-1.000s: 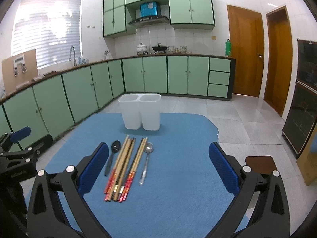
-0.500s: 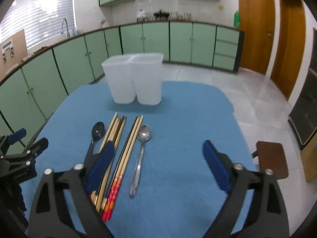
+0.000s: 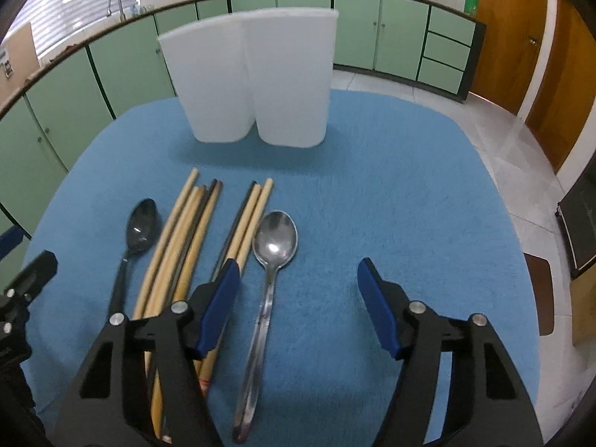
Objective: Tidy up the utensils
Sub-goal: 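Close the right tool on the silver spoon while the left tool reaches the black spoon, then close the left tool on the black spoon while the right tool holds the silver spoon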
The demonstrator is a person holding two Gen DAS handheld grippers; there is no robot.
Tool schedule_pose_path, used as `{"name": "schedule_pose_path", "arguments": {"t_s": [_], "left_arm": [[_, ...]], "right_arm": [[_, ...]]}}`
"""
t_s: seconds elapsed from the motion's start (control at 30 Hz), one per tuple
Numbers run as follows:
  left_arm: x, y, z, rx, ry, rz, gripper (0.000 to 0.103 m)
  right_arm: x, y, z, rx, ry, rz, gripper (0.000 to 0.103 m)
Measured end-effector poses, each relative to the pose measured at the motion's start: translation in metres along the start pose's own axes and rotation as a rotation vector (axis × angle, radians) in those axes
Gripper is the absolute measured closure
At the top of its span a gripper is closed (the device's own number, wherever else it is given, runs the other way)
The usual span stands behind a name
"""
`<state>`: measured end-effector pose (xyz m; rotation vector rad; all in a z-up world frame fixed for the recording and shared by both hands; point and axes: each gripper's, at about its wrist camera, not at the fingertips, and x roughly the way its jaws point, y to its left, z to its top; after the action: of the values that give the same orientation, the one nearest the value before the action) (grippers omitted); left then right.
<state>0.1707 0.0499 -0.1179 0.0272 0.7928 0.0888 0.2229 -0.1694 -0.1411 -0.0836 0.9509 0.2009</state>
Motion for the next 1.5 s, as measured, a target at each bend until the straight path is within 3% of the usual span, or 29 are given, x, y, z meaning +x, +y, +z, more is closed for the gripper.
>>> {"name": "schedule_pose_path", "arguments": {"t_s": [0.37, 0.47, 0.57, 0.63, 1.1, 1.5], "left_arm": [[0.013, -0.006, 0.005, 0.015, 0.011, -0.009, 0.006], [0.016, -0.009, 0.007, 0.019, 0.012, -0.016, 0.006], [0.020, -0.013, 0.008, 0.029, 0.017, -0.022, 0.006], [0.024, -0.016, 0.009, 0.033, 0.022, -0.025, 0.006], [0.060, -0.043, 0.029, 0.066, 0.069, -0.046, 0.006], [0.083, -0.031, 0.040, 0.014, 0.128, -0.050, 0.006]], "right_arm": [[0.013, 0.000, 0.011, -0.007, 0.001, -0.005, 0.040], [0.012, 0.005, 0.011, -0.007, -0.005, -0.001, 0.045], [0.010, 0.010, 0.009, -0.011, -0.010, 0.013, 0.058], [0.008, 0.010, 0.009, -0.014, -0.014, 0.016, 0.076], [0.000, -0.002, 0.010, 0.005, -0.021, 0.030, 0.075], [0.002, -0.019, 0.011, 0.018, -0.026, 0.050, 0.075]]}}
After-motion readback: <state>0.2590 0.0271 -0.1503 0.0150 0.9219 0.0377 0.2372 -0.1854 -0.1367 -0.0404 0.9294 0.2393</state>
